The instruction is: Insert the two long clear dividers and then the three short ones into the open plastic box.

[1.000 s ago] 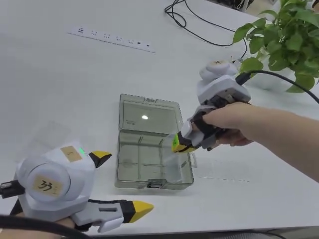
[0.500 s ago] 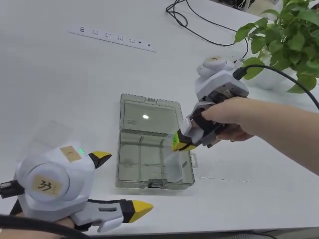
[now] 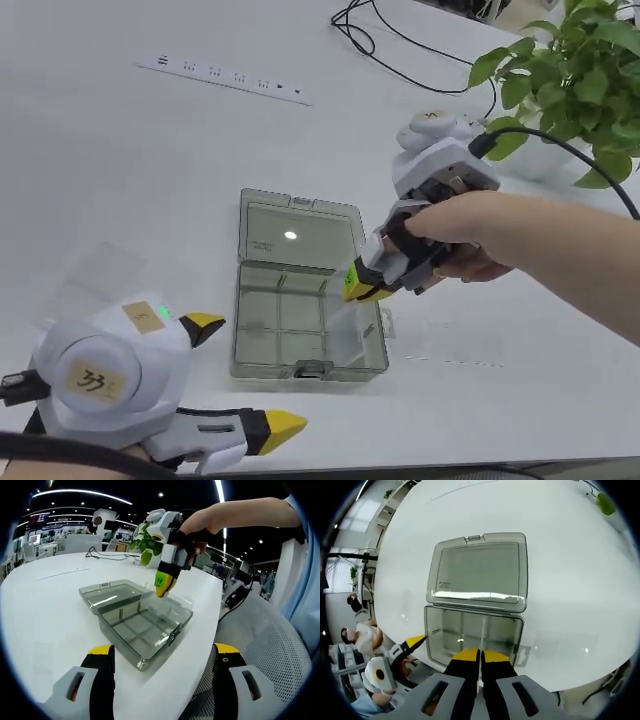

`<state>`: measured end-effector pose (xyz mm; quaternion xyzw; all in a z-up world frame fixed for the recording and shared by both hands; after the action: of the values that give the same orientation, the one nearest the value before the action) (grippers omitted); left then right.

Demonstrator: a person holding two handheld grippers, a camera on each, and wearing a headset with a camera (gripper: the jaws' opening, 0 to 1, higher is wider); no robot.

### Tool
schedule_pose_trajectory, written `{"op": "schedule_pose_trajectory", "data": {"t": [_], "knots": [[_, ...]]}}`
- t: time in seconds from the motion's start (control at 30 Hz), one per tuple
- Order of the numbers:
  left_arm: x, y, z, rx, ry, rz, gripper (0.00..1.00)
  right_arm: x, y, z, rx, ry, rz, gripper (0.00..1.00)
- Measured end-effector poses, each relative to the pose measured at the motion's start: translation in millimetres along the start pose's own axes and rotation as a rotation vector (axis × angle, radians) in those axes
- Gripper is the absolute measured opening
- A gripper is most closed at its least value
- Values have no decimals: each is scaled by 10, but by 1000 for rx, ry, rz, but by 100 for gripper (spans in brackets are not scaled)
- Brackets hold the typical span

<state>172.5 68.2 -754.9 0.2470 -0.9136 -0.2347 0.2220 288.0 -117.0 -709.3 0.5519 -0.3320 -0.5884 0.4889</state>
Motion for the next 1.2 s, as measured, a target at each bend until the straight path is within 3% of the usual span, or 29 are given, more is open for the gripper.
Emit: {"op": "schedule_pose_trajectory", "data": {"t": [0.77,1.2], "knots": [[-39,-7,77,-8,16,-4,79,27,-69,-34,1,-6,3,2],[-43,10,62,-4,18,-8,79,20,-92,-23,14,-15,-3,2]]}}
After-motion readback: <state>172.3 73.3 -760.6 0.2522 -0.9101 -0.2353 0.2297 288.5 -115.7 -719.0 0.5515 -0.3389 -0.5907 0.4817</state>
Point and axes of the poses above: the centre of the closed fingertips' face, and the gripper's own axes: y roughly backward along the fingers, x roughly to its right, z roughly out of its underside, the point moved 9 cm from there along y, roughly backward along the fingers, and after that the axes turned 8 degrees about -x, right-handed, at the moved point
